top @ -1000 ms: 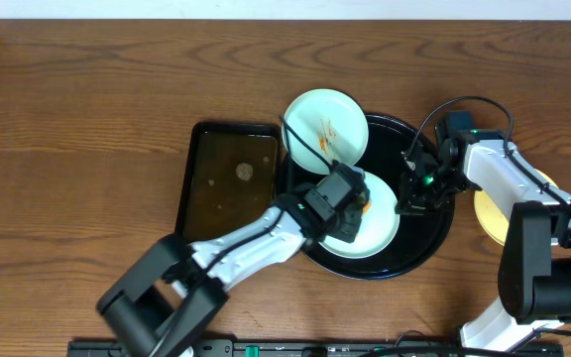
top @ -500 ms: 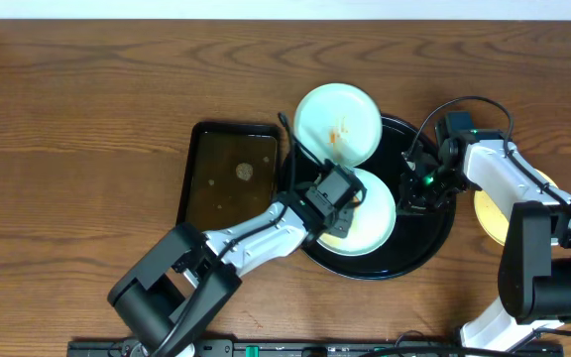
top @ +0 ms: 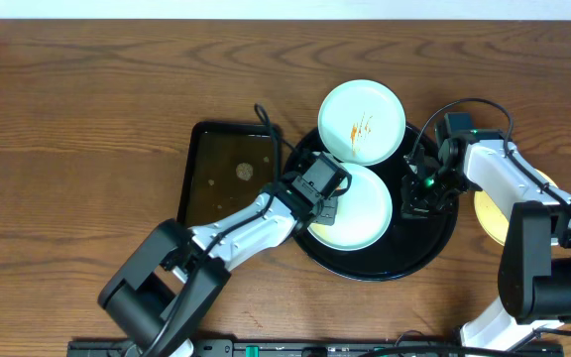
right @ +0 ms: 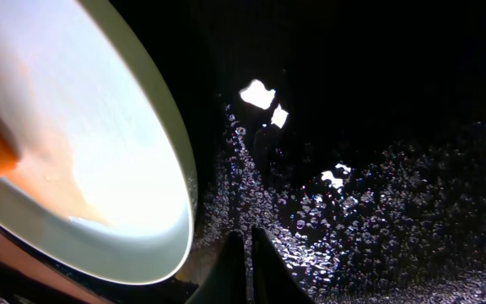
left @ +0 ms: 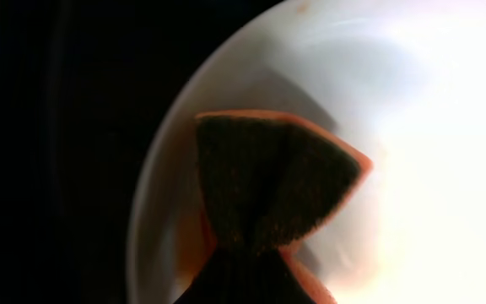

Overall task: Clean dirty plates on tray and stack at the side
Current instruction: 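Scrub the mint plate with the sponge while right gripper holds rim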

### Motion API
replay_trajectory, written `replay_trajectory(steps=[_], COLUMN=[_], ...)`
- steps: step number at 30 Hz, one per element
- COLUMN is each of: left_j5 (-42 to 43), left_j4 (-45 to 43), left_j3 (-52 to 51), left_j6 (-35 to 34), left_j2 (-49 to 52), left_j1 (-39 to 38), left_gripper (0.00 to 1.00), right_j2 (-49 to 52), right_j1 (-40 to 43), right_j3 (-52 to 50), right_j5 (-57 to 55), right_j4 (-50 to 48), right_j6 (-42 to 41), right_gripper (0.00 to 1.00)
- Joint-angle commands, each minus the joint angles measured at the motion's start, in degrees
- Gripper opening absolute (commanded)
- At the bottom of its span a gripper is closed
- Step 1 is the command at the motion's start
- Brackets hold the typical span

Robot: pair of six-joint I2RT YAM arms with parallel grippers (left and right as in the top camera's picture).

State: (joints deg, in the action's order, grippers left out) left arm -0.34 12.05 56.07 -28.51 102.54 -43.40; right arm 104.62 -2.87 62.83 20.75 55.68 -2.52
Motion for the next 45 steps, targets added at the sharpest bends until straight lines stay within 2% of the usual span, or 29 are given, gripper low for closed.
replay_trajectory(steps=[1,7,17,19,20,22,29,34,45], left_j5=[-2.1,-2.3,-1.6,-1.6,-1.6,-1.6,-1.3,10.3,10.6], left_j4=[0.3,-2.4,-2.8,-2.5,-2.3,-1.9,1.9,0.9,2.7], left_j3=[0.2,0.2,0.1,0.0,0.0,0.0,0.0,0.0,0.0], left_j6=[-1.8,-1.4,-1.4,-1.4,-1.4,-1.3,-1.4,-1.3,0.9], left_j2=[-5.4,-9.0,-4.5,-3.1,-2.4,-1.1,0.4,0.4,0.4], left_j1=[0.5,0.5,-0.5,-0.6,-0.7,-0.7,-0.7,-1.0,-6.4], left_gripper=[0.08,0.09,0.09,0.08,0.08,0.08,0.08,0.08,0.08], right_j2=[0.3,0.3,0.3,0.3,0.3,0.3,0.3,0.3,0.3], right_j1=[-0.5,-0.6,-0.5,-0.6,-0.5,-0.6,-0.6,-0.7,-3.6], right_j3=[-0.1,-0.1,-0.1,-0.1,-0.1,-0.1,-0.1,-0.1,-0.1], right_j5=[-0.4,-0.4,1.0,3.2,4.7,6.1,6.7,6.5,-0.6], right_j4=[0.1,0.1,-0.1,0.2,0.6,1.2,1.5,-0.9,-6.1], right_j6=[-0.6,-0.7,-0.6,-0.2,0.0,0.0,0.0,0.0,-2.2], right_gripper=[0.04,0.05,0.06,0.09,0.17,0.23,0.27,0.31,0.35])
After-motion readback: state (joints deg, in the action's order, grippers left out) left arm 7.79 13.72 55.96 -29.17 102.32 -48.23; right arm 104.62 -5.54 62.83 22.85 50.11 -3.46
